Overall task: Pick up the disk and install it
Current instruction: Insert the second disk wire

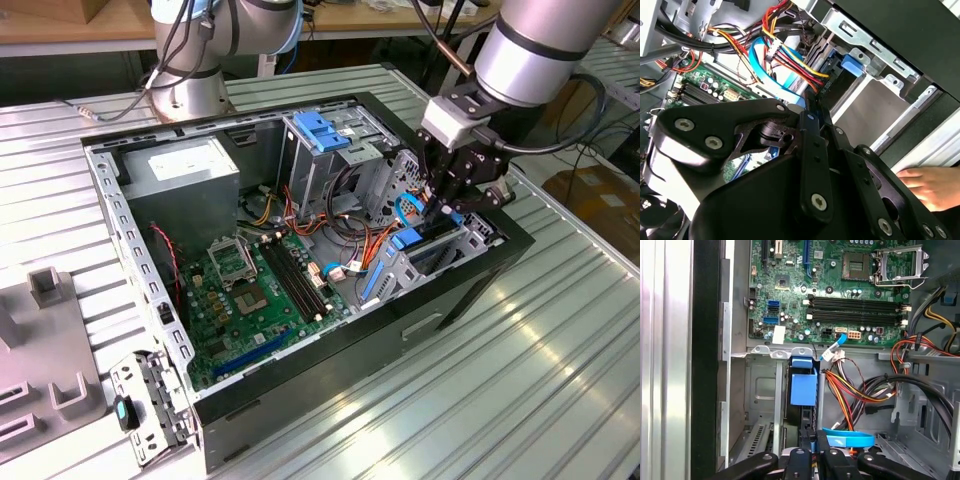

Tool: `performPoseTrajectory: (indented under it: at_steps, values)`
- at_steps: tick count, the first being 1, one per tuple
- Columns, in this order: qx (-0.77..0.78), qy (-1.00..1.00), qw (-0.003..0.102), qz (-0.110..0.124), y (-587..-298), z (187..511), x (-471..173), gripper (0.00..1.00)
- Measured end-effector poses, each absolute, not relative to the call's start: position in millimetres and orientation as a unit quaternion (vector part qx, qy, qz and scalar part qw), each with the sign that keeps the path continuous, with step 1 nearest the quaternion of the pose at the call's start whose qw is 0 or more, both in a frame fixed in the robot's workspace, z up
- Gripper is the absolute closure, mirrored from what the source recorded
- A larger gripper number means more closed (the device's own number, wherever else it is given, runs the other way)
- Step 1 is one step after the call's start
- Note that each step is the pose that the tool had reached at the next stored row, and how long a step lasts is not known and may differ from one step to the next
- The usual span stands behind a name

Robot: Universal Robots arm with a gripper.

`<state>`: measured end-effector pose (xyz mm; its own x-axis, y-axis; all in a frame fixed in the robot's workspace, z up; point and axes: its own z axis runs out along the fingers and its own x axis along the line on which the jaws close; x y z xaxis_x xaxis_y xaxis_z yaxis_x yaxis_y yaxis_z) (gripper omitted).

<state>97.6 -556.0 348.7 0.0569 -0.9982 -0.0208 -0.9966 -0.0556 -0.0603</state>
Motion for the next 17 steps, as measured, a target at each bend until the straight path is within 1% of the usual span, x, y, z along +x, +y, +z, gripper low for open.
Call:
performPoseTrajectory:
  at_steps: [3, 9, 13, 17]
  values:
    - [-0.726, 0.687, 0.03, -0.012, -557.4, 347.7, 96.6, 0.84]
    - [-0.726, 0.687, 0.036, -0.008, -558.9, 347.4, 96.2, 0.84]
    - [-0.726, 0.686, 0.04, -0.012, -559.1, 347.7, 96.1, 0.84]
    - [-0.726, 0.686, 0.042, -0.012, -560.0, 347.6, 95.6, 0.84]
